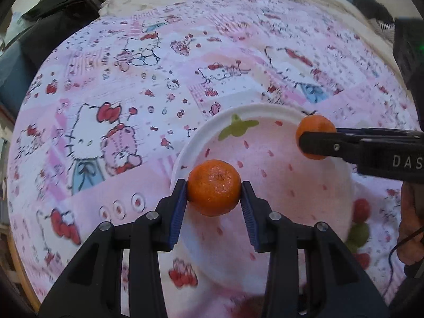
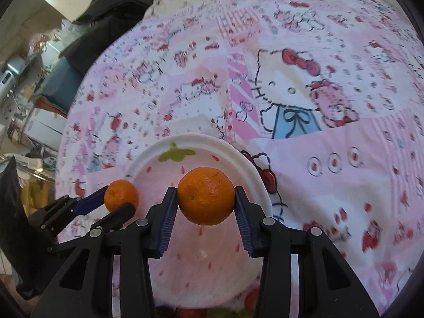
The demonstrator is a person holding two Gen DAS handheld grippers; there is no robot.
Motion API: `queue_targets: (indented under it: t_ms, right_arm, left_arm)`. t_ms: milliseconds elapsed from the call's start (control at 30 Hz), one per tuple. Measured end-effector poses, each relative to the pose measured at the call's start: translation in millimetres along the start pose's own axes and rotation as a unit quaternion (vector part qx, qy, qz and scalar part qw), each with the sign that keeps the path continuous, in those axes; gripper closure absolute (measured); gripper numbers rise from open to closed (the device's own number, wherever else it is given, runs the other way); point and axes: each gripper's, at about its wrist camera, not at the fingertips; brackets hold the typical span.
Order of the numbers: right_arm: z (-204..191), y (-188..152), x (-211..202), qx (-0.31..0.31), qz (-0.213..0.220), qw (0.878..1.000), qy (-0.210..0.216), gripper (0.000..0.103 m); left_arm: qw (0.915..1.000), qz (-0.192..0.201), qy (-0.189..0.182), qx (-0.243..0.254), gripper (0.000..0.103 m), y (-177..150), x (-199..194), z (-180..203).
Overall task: Organize fruits
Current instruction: 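Place the mandarin on the plate with the left tool while the right tool places its mandarin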
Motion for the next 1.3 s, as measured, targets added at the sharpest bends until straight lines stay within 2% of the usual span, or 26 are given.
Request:
queue_targets:
  t_ms: [100,167,600,667,700,733,800,1067,1300]
  right_arm:
    - [0,-1,18,-0.003,-0.017,1.000,-0.007,0.059]
    - [-1,-2,27,-0.007,-0.026,1.000,-0.007,0.058]
    - [-1,-1,30,0.002,-0.027,1.000,0.009,0.055]
    - [-1,0,27,0.003,-0.022,1.000,0.011,0.042]
    - [-2,1,22,0.001,-0.009,1.000,0.014,0.034]
    - [-3,1,19,0.000,-0.001,1.000,0.013,0.026]
    - [-6,2,10,-0.006,0.017,1.000,0.004,0.018]
    - [13,5,-16,0.030,0.038,0.999,0.004,0.017]
    - [25,-1,-58,0.046,0.074,0.996,-0.005,0.012]
  left_arm:
    - [1.0000,0.000,-0.002,-0.002,0.067,2,9,-5]
    - [0.9999,0.005,0.003,0.014,0.066,3,11,0]
    - [0.9998,-0.009,-0.009,0.013,0.065,4,18,3]
    - [0.9997,-0.009,-0.022,0.008,0.057,3,17,2]
    - [0.9995,-0.006,-0.029,0.004,0.049,3,15,1]
    - [0.9994,-0.004,-0.033,0.000,0.036,3,13,1]
    - [0.9992,0.006,-0.038,-0.001,0.022,4,7,2]
    - [0.9993,0.028,-0.020,-0.012,0.020,4,-18,1]
    - [0.9978,0.060,-0.008,-0.026,0.020,0,-52,2]
Point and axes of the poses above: each gripper's, at about its wrist camera, not at the fingertips, and x roughly the way its jaws point, z to its right, y to its top, and after that the axes turned 13 degrees about -y, right-handed
